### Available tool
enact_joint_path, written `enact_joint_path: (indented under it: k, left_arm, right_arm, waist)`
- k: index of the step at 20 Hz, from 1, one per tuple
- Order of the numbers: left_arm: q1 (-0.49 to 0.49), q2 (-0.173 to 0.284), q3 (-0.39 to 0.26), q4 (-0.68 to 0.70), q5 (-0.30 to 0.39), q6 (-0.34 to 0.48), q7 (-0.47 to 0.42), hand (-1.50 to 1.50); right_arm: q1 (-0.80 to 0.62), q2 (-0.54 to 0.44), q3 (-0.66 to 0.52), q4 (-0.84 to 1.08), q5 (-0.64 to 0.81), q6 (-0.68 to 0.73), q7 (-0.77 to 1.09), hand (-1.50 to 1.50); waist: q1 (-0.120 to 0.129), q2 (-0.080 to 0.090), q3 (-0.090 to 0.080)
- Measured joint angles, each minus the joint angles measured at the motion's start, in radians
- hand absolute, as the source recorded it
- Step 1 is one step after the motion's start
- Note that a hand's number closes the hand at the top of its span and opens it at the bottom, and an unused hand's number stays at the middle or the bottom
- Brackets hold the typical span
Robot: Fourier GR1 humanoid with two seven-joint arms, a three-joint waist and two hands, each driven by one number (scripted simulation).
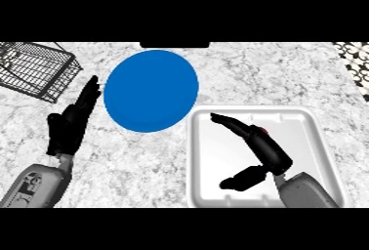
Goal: Pick the tomato from the tray and place it in the plate
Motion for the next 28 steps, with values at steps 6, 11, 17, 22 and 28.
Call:
enact_joint_path:
  k: [6, 11, 17, 22, 28]
  left_arm:
    - [0.009, -0.019, 0.016, -0.004, -0.023, -0.003, 0.0, 0.0]
    - [0.008, -0.021, 0.032, 0.004, -0.022, -0.023, 0.001, 0.0]
    - [0.001, -0.023, 0.047, 0.016, -0.027, -0.036, -0.006, 0.0]
    - [-0.006, -0.032, 0.061, 0.017, -0.039, -0.052, -0.003, 0.0]
    - [-0.013, -0.065, 0.074, 0.01, -0.078, -0.056, 0.027, 0.0]
  right_arm:
    - [0.055, -0.089, -0.059, -0.124, 0.086, -0.044, -0.043, -1.5]
    - [0.021, -0.22, -0.112, -0.266, 0.109, 0.057, 0.122, -1.5]
    - [-0.081, -0.357, -0.137, -0.327, 0.093, 0.278, 0.358, -1.5]
    - [-0.142, -0.359, -0.124, -0.318, 0.105, 0.408, 0.482, -1.5]
    - [-0.204, -0.274, -0.128, -0.244, 0.152, 0.501, 0.545, -1.5]
  waist:
    - [-0.008, -0.002, 0.001]
    - [-0.012, -0.005, 0.0]
    - [-0.006, -0.004, -0.001]
    - [-0.001, -0.002, 0.0]
    - [0.001, -0.001, 0.001]
